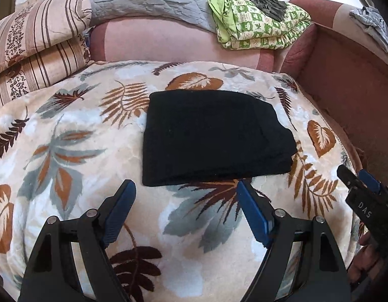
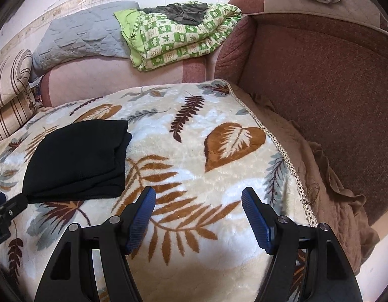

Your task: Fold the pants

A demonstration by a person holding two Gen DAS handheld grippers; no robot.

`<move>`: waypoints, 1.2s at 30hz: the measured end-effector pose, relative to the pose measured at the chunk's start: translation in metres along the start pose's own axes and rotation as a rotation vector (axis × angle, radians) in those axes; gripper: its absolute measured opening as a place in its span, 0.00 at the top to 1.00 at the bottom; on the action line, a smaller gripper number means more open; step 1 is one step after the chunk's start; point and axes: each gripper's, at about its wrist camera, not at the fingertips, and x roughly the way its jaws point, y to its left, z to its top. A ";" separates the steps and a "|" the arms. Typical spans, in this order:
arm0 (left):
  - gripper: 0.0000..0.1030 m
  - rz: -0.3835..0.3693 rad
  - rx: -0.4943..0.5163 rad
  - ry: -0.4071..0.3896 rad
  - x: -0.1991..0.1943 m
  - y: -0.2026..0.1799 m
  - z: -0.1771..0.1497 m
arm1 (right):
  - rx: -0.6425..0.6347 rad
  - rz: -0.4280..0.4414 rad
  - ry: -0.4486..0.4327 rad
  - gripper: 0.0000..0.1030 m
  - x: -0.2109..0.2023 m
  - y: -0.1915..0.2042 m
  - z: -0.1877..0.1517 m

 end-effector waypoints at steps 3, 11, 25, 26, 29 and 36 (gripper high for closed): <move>0.20 -0.001 -0.002 0.008 0.003 0.000 -0.001 | -0.001 0.005 -0.003 0.30 -0.001 0.000 0.001; 0.20 0.002 0.014 0.026 0.006 -0.004 -0.003 | -0.017 0.023 -0.006 0.30 0.000 0.005 0.000; 0.00 0.022 0.063 -0.004 -0.001 -0.014 0.002 | -0.020 0.022 -0.007 0.30 0.001 0.005 -0.002; 0.00 0.027 0.063 -0.004 -0.001 -0.014 0.002 | -0.020 0.022 -0.006 0.30 0.000 0.004 -0.002; 0.00 0.042 0.061 -0.008 0.001 -0.014 0.001 | -0.018 0.022 -0.005 0.30 0.000 0.004 -0.002; 0.00 0.059 0.048 0.029 0.008 -0.013 -0.003 | -0.009 0.061 -0.013 0.30 -0.005 0.009 -0.001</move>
